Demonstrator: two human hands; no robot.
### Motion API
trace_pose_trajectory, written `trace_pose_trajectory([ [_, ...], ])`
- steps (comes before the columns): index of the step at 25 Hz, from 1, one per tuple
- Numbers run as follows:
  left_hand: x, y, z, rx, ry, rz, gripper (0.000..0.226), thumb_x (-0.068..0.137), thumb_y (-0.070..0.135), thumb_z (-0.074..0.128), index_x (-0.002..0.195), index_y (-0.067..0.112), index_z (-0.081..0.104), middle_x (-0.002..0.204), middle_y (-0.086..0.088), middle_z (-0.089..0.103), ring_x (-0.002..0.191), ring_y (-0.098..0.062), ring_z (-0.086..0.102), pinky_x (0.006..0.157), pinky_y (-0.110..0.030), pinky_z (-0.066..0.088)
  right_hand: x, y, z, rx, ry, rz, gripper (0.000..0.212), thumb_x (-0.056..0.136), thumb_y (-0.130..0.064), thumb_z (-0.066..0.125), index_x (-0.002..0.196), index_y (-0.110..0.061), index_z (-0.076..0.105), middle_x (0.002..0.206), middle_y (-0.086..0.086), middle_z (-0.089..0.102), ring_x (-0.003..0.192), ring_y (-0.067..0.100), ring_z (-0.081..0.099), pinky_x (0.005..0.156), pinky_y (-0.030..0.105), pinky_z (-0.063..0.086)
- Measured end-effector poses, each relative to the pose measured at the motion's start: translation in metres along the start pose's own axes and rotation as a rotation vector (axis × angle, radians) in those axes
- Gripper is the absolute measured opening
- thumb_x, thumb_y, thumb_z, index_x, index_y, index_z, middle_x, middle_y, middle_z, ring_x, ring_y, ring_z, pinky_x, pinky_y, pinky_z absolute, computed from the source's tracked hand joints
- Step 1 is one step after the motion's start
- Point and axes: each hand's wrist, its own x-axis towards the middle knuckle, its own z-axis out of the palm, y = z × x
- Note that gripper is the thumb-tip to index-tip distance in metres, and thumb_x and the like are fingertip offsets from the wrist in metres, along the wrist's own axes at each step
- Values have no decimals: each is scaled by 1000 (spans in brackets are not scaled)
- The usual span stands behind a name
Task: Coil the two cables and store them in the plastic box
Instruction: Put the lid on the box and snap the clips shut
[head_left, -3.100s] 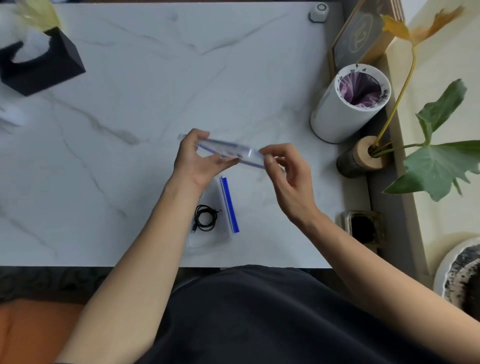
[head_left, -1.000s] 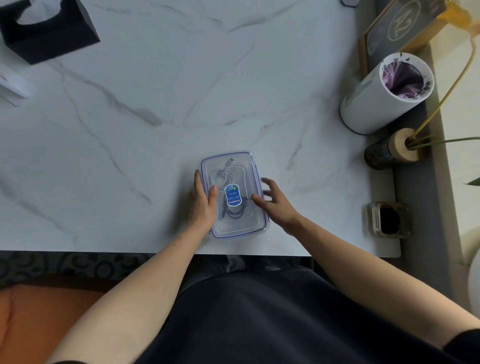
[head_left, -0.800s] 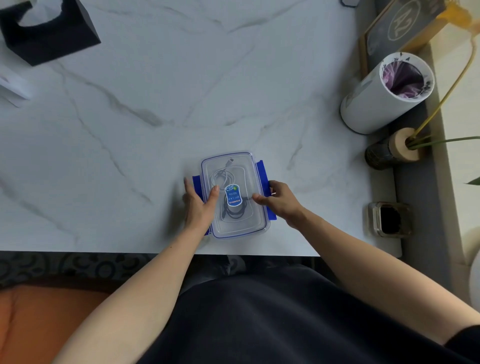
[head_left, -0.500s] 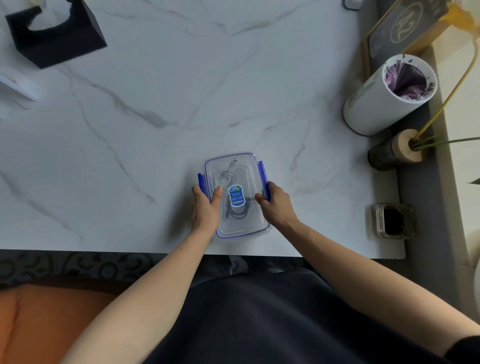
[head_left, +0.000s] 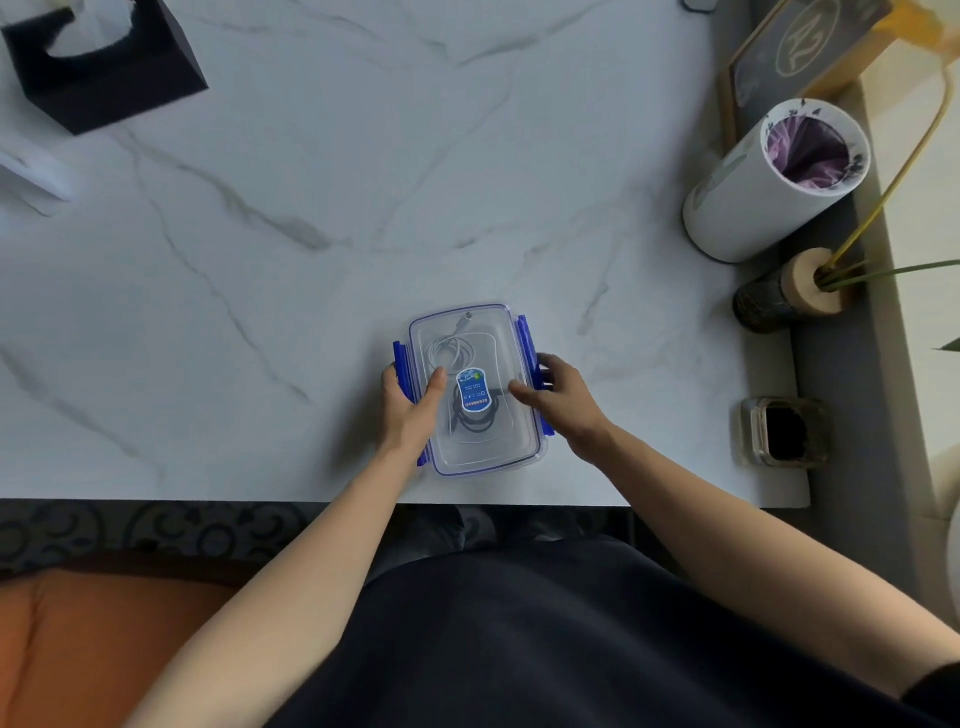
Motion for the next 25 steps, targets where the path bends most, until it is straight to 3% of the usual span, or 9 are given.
trace_pose_trajectory([
  [2, -3, -5, -3, 7, -55, 24, 68, 90, 27, 67, 148, 19, 31, 139, 3, 51, 121, -15, 54, 105, -35, 44, -3, -1, -3, 28, -27, 2, 66, 94, -25, 68, 150, -20, 34, 129, 10, 57, 112, 27, 62, 95, 48, 57],
  [5, -3, -11, -6, -9, -96, 50, 62, 95, 20, 60, 149, 22, 30, 141, -2, 52, 124, -20, 55, 106, -41, 46, -6, -2, 0, -124, 7, -106, 64, 97, -19, 62, 153, -23, 30, 134, 13, 56, 112, 27, 61, 97, 47, 55],
  [10, -9, -8, 0, 95, -27, 109, 62, 94, 22, 62, 148, 15, 31, 139, -7, 54, 123, -22, 55, 104, -32, 44, -12, -6, 19, -343, 184, -180, 53, 96, -10, 58, 146, -15, 40, 125, 19, 66, 104, 39, 64, 91, 47, 53],
  [12, -15, -11, 6, 83, 13, 133, 63, 94, 21, 61, 148, 12, 30, 140, -8, 52, 123, -22, 54, 103, -28, 42, -14, -4, 23, -313, 227, -159, 47, 95, -9, 57, 141, -13, 46, 121, 19, 68, 101, 39, 64, 90, 47, 55],
  [14, -15, -11, 5, 16, 25, 90, 59, 92, 24, 65, 143, 15, 37, 132, -6, 57, 117, -22, 58, 100, -32, 47, -11, -4, 19, -228, 193, -126, 48, 95, -11, 59, 141, -10, 47, 128, 16, 65, 109, 34, 64, 94, 39, 52],
  [17, -8, -9, -3, -29, 6, 14, 50, 90, 33, 66, 134, 17, 48, 121, -4, 64, 105, -19, 63, 97, -41, 52, -6, -4, 11, -244, 91, -166, 60, 95, -11, 59, 150, -11, 34, 141, 15, 55, 123, 31, 57, 103, 39, 47],
  [19, -8, -6, -4, -35, 27, 37, 46, 94, 37, 58, 135, 19, 48, 127, -4, 62, 106, -15, 60, 102, -43, 49, -5, -2, 10, -293, 58, -214, 66, 96, -10, 54, 155, -19, 26, 142, 16, 51, 126, 30, 52, 105, 32, 40],
  [22, -12, 2, -3, 77, 45, 144, 60, 99, 25, 53, 153, 21, 26, 153, 3, 37, 130, -6, 40, 105, -19, 32, -4, -1, 13, -344, 63, -229, 56, 103, -20, 48, 155, -25, 30, 138, 17, 50, 124, 30, 52, 99, 23, 33],
  [25, -11, 7, -3, 253, 93, 259, 59, 98, 17, 54, 151, 13, 30, 153, -7, 38, 138, -17, 39, 103, -14, 25, -2, -1, 16, -367, 88, -232, 56, 103, -23, 49, 155, -24, 29, 137, 18, 52, 122, 33, 54, 100, 30, 37],
])
